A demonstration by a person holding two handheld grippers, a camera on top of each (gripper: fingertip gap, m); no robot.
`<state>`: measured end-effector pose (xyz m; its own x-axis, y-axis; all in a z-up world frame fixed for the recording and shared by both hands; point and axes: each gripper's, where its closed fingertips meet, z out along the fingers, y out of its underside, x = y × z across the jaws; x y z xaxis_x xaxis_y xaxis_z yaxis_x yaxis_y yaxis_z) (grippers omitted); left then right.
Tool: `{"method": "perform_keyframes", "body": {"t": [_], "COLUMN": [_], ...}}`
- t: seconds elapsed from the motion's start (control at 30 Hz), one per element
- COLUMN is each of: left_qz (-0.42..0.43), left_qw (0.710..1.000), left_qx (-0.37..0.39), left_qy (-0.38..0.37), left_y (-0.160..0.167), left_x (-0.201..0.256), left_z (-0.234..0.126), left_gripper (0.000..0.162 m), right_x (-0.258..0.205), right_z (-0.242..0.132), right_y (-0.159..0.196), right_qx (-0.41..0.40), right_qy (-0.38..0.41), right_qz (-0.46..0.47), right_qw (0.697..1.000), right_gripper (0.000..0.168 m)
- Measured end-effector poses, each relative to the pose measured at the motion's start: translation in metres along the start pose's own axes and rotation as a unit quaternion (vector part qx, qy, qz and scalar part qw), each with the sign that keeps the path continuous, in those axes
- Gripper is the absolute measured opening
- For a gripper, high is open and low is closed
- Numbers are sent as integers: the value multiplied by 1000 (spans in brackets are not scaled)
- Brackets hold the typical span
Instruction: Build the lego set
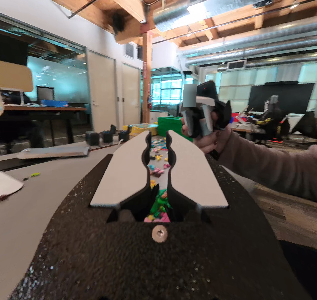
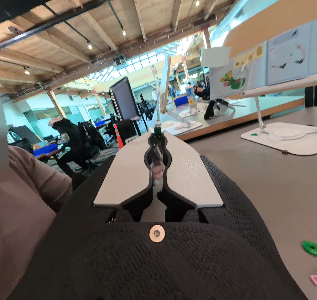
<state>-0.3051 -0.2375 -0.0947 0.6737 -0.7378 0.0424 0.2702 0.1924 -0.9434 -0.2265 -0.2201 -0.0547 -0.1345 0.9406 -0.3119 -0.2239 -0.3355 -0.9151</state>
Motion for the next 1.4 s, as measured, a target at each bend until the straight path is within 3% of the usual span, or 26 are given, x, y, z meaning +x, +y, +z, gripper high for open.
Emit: {"method": "perform_keyframes", "body": {"t": [0.13, 0.23, 0.37, 0.47, 0.53, 0.87, 1.4], "left_qz": [35, 65, 95, 103, 104, 86, 58], "left_qw": [997, 993, 988, 988, 987, 989, 991], "left_qx": [2, 22, 4, -12, -14, -7, -4], "left_qy": [-63, -93, -121, -114, -122, -123, -121], "left_y": [24, 22, 27, 32, 32, 31, 30], "left_x": [-23, -30, -36, -34, -36, -40, -44], "left_z": [-11, -17, -16, -12, -13, -14, -16], "left_gripper": [15, 13, 13, 13, 0, 0, 0], "right_x": [21, 32, 38, 40, 42, 50, 55], "right_z": [-13, -29, -39, -42, -41, -45, -26], "right_y": [8, 5, 0, -1, 2, -2, 26], "right_qx": [76, 152, 164, 178, 177, 197, 100], "right_qy": [-22, -32, -5, -12, -13, -8, 34], "right_qz": [0, 44, 7, 33, 49, 83, 51], "right_qw": [997, 987, 986, 983, 983, 977, 993], "right_gripper": [6, 5, 6, 5, 5, 6, 5]}}
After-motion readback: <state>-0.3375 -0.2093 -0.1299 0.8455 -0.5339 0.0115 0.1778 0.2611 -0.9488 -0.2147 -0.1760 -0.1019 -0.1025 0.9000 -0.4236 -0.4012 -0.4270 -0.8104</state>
